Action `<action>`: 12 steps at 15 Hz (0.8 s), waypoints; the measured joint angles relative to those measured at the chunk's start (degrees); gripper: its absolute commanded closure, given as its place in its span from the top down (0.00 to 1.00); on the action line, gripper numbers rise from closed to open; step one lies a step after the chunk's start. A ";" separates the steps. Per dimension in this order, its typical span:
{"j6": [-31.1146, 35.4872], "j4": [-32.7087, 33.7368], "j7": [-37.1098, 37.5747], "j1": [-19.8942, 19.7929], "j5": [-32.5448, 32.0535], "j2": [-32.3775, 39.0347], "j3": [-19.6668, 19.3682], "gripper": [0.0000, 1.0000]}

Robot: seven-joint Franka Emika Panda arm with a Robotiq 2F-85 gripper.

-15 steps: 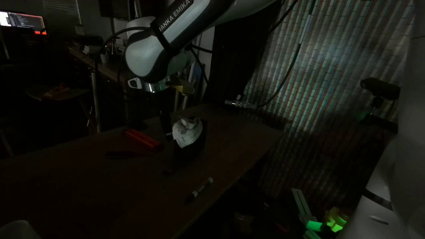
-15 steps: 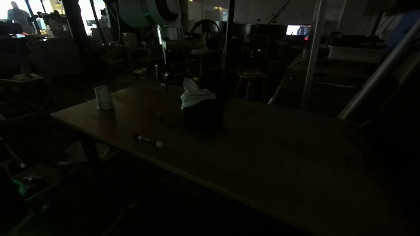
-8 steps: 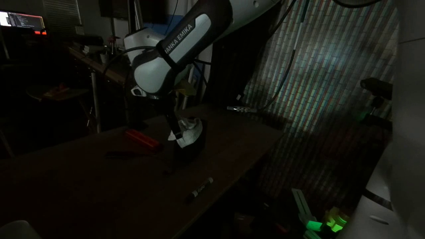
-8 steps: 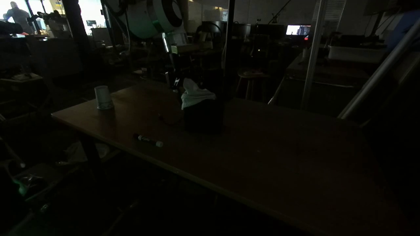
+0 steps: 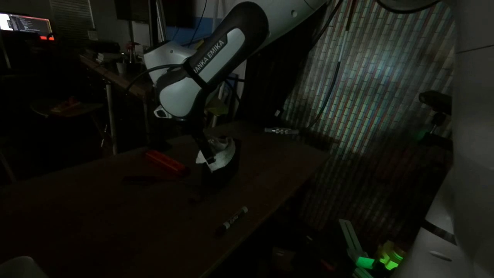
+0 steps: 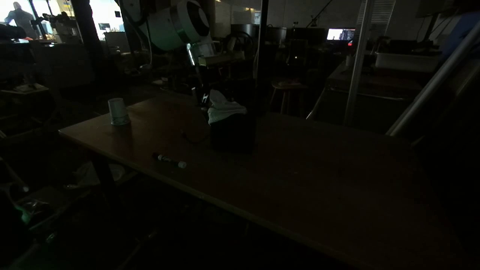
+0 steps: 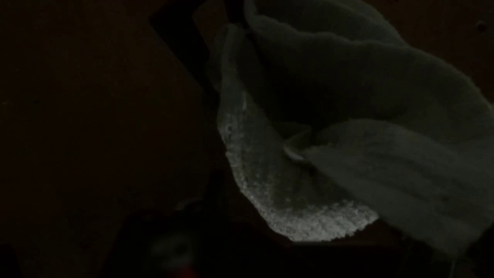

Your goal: Put the white towel in the black basket.

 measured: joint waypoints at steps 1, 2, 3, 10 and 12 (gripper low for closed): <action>0.00 0.00 0.00 0.00 0.00 0.01 0.00 0.99; 0.00 0.00 0.00 0.00 0.00 0.01 0.00 0.96; 0.00 0.00 0.00 0.00 0.00 0.01 0.00 0.92; -0.03 0.10 0.00 0.02 0.00 0.01 0.00 0.84; -0.08 0.13 0.00 0.01 0.00 0.01 0.00 0.90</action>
